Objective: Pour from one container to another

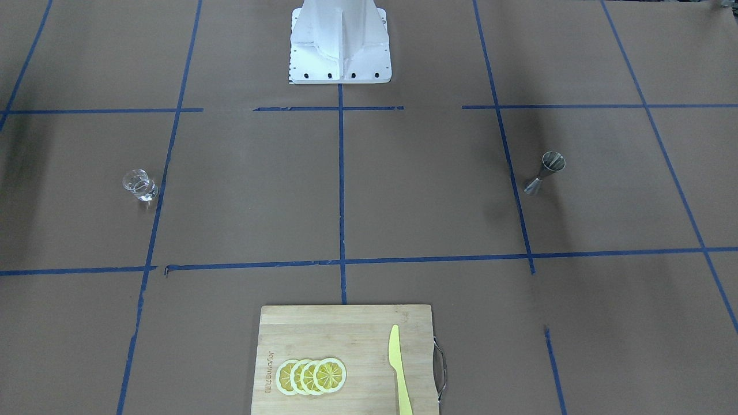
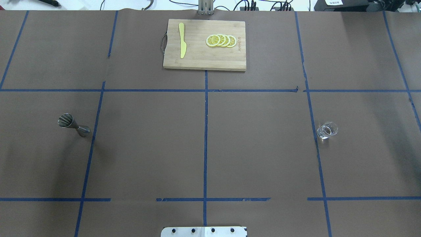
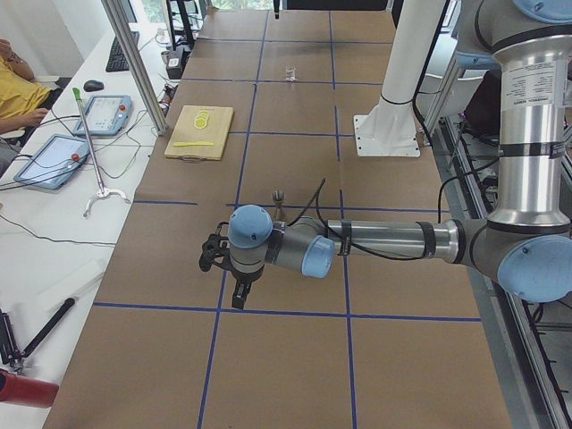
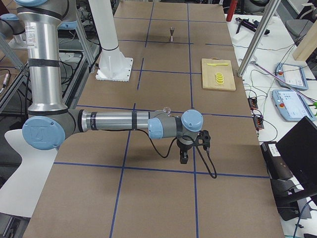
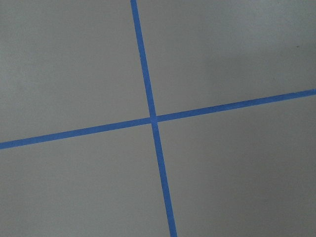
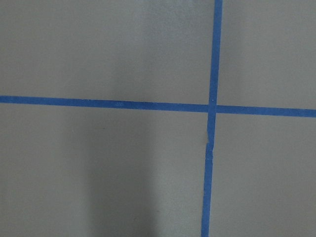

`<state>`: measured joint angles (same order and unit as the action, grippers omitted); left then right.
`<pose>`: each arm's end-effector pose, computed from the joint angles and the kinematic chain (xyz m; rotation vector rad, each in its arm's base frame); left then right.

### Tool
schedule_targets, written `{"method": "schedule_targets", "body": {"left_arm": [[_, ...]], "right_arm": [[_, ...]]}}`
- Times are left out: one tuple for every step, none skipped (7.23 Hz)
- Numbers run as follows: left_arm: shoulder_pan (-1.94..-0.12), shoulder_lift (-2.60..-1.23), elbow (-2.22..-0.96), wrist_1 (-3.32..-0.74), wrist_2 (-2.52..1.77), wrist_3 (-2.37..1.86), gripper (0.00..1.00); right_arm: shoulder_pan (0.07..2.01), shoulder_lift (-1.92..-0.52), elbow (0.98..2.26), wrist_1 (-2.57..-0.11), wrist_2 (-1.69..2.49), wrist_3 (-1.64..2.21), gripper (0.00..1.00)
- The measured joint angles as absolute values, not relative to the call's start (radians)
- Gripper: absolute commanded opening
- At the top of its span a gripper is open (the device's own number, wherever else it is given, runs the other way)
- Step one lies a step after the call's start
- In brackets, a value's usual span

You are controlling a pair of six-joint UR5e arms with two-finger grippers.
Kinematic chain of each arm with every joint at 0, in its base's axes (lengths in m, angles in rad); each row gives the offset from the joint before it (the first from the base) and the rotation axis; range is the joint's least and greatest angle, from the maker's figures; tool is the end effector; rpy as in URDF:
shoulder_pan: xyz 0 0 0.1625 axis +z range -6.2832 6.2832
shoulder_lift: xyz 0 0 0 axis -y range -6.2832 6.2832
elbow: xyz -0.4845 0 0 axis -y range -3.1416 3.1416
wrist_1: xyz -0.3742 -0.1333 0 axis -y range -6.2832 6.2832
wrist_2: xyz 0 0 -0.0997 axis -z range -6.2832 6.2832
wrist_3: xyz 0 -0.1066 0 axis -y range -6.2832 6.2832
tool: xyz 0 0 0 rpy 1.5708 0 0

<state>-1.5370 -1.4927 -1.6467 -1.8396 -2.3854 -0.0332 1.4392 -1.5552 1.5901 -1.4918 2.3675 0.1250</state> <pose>-0.0405 -0.4535 0.6906 0.2244 0.8176 0.1091 -0.0076 -0.4923 0.6966 0.0051 -0.8031 -0.0516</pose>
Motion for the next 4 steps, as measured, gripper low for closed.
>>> {"method": "schedule_targets", "body": {"left_arm": [[-1.537, -1.492, -1.648, -1.840, -2.385, -0.033, 1.00], [-1.536, -1.491, -1.649, -1.841, -2.385, -0.033, 1.00], [-1.533, -1.489, -1.650, -1.843, -2.385, -0.035, 1.00], [-1.526, -1.489, -1.650, -1.856, -2.386, -0.037, 1.00]], "right_arm": [[1.432, -1.557, 1.596, -1.492, 2.358, 0.118, 1.00], [1.430, -1.560, 1.603, -1.492, 2.355, 0.115, 1.00], [1.429, -1.563, 1.607, -1.492, 2.356, 0.117, 1.00], [1.429, -1.566, 1.609, -1.490, 2.361, 0.123, 1.00]]}}
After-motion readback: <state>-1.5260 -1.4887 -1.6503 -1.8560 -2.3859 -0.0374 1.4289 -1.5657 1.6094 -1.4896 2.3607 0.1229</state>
